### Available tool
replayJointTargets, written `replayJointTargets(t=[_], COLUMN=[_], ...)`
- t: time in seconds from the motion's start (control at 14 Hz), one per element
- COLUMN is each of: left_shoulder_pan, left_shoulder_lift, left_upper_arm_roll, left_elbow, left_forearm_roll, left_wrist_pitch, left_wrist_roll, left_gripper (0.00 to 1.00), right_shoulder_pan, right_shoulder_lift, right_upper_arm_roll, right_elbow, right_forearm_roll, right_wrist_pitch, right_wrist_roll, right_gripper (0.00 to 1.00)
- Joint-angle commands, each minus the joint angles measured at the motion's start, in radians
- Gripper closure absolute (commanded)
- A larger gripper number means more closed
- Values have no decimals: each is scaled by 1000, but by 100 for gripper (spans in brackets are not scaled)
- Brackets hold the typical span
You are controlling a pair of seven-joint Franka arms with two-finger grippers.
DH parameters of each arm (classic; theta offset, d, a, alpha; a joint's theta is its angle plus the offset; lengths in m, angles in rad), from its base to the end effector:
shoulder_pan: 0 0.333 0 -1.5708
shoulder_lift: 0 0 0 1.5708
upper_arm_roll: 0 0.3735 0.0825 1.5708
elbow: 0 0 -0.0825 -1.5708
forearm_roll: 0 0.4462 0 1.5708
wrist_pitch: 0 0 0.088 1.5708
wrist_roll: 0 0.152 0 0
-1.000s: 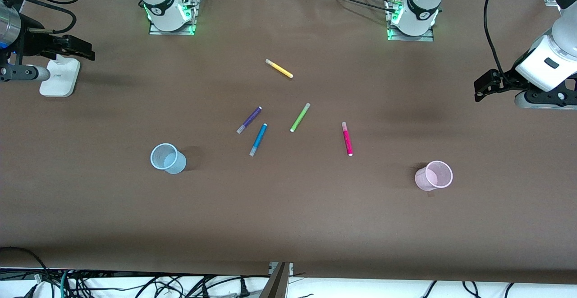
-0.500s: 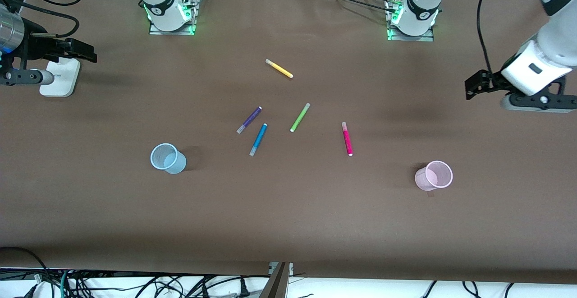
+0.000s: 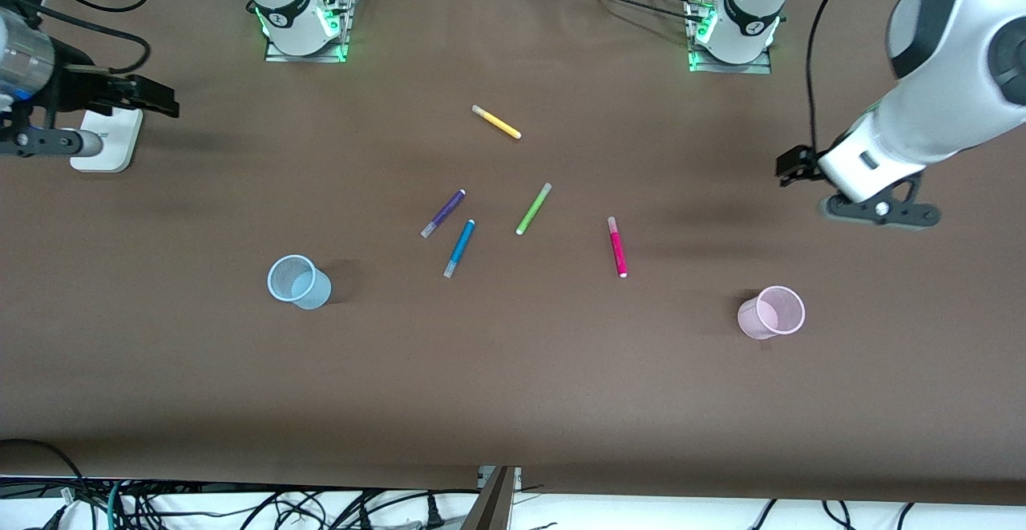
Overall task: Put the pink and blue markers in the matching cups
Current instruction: 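Reach the left gripper to the pink marker while the right gripper reaches the blue marker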
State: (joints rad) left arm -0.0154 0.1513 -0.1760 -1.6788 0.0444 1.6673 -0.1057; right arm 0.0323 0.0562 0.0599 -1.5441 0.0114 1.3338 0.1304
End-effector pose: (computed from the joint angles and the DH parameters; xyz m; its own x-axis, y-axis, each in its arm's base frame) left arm 0.6425 -0.1124 0.4923 0.9835 -0.0898 -0.1571 -0.0961 -0.9948 -0.0333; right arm 0.5940 0.0559 0.6008 0.9641 -0.0380 -0.2629 -0.0340 -0.9992 0.0196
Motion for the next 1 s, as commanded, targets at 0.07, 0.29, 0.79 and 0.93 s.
replayJointTargets(t=[0.07, 0.29, 0.79, 0.93], left_shoulder_pan=[0, -2, -135, -150], left_shoulder_lift=[115, 177, 342, 411], left_upper_arm_roll=[-97, -166, -183, -184], left_elbow=[4, -89, -286, -280], left_forearm_roll=[-35, -34, 12, 131], left_wrist_pitch=[90, 256, 686, 709], left_wrist_roll=[-262, -338, -495, -554], left_gripper=[0, 0, 0, 0], right_shoulder_pan=[131, 234, 389, 434], right_shoulder_lift=[57, 138, 361, 413], right_upper_arm_roll=[1, 1, 1, 0], right_elbow=[9, 9, 13, 13], right_forearm_roll=[15, 15, 51, 52], right_wrist_pitch=[88, 201, 487, 579], right_wrist_roll=[188, 360, 642, 713], right_gripper=[5, 5, 3, 3])
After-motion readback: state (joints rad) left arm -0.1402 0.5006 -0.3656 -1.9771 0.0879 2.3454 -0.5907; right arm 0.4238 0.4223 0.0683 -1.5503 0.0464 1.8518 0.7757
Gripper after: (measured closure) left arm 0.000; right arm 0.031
